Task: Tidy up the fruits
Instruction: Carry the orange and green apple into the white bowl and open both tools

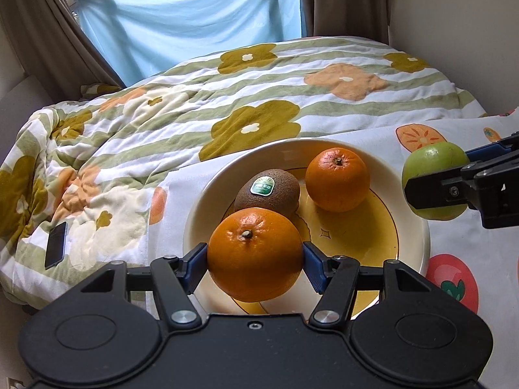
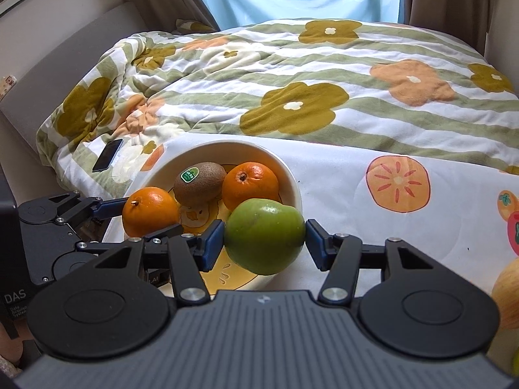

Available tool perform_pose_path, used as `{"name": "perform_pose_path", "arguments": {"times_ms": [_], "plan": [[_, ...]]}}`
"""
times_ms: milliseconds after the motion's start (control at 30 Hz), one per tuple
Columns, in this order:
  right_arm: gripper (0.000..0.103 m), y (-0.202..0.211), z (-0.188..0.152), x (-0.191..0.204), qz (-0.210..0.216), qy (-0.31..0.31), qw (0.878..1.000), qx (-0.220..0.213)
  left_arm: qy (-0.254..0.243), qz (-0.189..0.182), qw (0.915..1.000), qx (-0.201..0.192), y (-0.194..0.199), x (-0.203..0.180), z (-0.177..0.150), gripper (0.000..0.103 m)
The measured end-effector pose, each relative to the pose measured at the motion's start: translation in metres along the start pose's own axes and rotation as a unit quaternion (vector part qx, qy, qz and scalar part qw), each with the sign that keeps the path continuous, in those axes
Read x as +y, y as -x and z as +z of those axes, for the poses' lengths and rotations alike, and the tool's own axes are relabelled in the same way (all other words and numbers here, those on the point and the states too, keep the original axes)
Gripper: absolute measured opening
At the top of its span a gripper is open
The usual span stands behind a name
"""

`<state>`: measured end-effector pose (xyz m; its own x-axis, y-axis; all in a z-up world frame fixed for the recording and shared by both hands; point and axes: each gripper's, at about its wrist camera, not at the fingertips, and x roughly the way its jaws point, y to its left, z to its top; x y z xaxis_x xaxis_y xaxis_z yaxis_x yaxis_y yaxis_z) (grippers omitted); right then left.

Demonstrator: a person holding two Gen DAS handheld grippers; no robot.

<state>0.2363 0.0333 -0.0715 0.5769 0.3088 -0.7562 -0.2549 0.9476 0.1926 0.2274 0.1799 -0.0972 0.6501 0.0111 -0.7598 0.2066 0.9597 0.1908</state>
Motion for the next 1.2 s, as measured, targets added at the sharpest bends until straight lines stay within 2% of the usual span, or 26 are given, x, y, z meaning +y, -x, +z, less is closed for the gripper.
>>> {"name": "perform_pose_path", "arguments": {"times_ms": [133, 167, 200, 267, 300, 567, 667, 1200], "plan": [[0.069, -0.003, 0.0, 0.0, -0.005, 0.001, 1.0, 0.003, -0.009, 0.003, 0.9997, 0.021, -0.009, -0.004, -0.001, 0.067], [0.069, -0.003, 0.0, 0.0, -0.005, 0.002, 1.0, 0.004, -0.009, 0.002, 0.9997, 0.022, -0.008, -0.004, -0.002, 0.07], [0.069, -0.003, 0.0, 0.0, -0.005, 0.002, 1.0, 0.004, -0.01, 0.003, 0.9998, 0.014, -0.005, -0.004, -0.003, 0.074], [0.069, -0.004, 0.0, 0.001, -0.006, 0.005, 1.0, 0.004, -0.008, 0.007, 0.9999, -0.006, 0.003, -0.002, -0.003, 0.096], [0.069, -0.004, 0.001, 0.001, -0.006, 0.007, 1.0, 0.004, -0.005, 0.004, 0.9998, -0.016, 0.008, 0.0, -0.003, 0.098], [0.069, -0.013, 0.006, 0.009, 0.003, 0.05, 0.999, 0.009, 0.049, -0.022, 0.9986, -0.004, 0.028, 0.007, -0.009, 0.098], [0.069, -0.022, 0.006, 0.016, 0.006, 0.078, 0.997, 0.016, 0.053, -0.019, 0.9984, -0.001, 0.031, 0.003, -0.012, 0.098], [0.069, -0.053, -0.002, 0.027, 0.01, 0.108, 0.993, 0.05, 0.073, -0.007, 0.9973, 0.008, 0.034, -0.005, -0.032, 0.098]]}}
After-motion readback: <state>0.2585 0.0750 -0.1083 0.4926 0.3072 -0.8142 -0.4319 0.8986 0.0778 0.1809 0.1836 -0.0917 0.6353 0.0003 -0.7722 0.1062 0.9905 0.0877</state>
